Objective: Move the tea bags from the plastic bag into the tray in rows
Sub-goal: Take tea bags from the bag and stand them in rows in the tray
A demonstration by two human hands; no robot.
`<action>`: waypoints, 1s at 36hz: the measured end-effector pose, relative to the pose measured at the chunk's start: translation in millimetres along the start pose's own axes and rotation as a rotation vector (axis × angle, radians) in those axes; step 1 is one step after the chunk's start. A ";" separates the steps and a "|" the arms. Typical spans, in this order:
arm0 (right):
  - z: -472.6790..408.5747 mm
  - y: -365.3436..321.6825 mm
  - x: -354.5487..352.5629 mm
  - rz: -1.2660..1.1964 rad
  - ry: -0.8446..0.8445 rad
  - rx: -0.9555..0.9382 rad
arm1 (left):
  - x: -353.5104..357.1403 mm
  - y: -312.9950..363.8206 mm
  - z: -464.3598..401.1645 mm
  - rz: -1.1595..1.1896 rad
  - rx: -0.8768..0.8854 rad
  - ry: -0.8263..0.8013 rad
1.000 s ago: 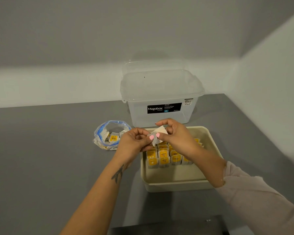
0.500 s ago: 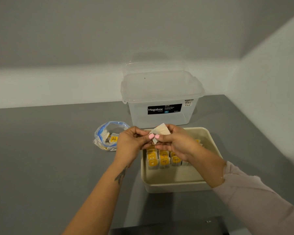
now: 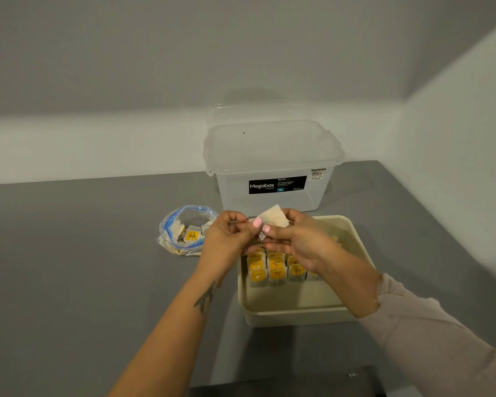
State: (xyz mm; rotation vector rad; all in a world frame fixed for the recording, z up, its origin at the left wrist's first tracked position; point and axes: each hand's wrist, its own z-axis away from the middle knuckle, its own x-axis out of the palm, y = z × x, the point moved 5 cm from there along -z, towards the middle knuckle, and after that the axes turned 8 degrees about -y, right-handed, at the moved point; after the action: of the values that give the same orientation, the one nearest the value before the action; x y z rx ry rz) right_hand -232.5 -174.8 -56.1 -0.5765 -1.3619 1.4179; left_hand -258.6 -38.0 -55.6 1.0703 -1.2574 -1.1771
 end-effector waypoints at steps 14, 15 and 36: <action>0.7 -7.5 -4.4 0.243 0.084 -0.096 | -2.8 -6.6 -5.6 0.090 -0.159 0.020; 0.1 -7.4 -6.1 0.248 0.099 -0.097 | -2.7 -7.2 -5.9 0.102 -0.168 0.014; 3.3 -30.9 -10.5 0.633 -0.026 -0.229 | 5.7 -6.1 -2.0 0.465 -0.364 -0.141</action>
State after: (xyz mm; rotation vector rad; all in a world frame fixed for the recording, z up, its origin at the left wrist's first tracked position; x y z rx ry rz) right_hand -221.3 -191.2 -30.1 -1.2219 -1.4388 1.7729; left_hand -257.1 -44.4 -61.1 0.4027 -1.2513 -1.0742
